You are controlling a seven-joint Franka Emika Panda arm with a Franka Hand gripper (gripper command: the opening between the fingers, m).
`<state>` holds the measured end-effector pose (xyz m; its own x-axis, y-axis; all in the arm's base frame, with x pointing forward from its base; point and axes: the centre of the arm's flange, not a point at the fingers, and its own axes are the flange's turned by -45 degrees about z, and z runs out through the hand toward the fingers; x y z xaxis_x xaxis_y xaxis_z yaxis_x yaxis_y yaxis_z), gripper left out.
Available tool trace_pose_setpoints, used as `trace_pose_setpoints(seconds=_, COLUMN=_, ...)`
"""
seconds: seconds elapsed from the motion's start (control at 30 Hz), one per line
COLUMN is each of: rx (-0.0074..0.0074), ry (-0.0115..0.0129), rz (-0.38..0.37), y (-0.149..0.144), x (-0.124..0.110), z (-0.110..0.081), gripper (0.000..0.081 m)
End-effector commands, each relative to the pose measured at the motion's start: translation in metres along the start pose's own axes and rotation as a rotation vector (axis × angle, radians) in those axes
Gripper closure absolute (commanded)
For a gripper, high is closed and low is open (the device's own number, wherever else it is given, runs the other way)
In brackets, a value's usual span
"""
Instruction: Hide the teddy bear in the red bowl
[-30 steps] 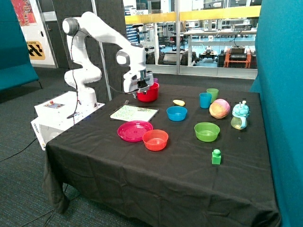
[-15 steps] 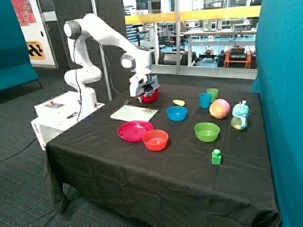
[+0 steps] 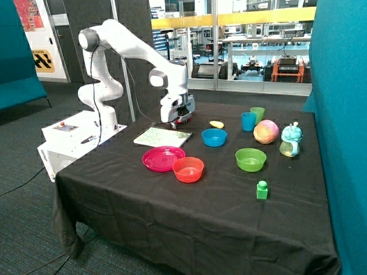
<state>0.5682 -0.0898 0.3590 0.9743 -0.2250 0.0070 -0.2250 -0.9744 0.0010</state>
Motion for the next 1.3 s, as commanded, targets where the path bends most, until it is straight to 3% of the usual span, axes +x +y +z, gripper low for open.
trace_pose_setpoints(seconds=0.0, rx=0.001, ry=-0.007, rz=-0.004, y=0.013, x=0.02, z=-0.004, gripper=0.0255)
trace_pose_setpoints(seconds=0.47, rx=0.0009, ry=-0.0071, rz=0.02, y=0.046, x=0.028, z=0.003, gripper=0.023)
trace_pose_setpoints(seconds=1.27, rx=0.001, ry=-0.007, rz=0.003, y=0.061, x=0.044, z=0.035, gripper=0.025)
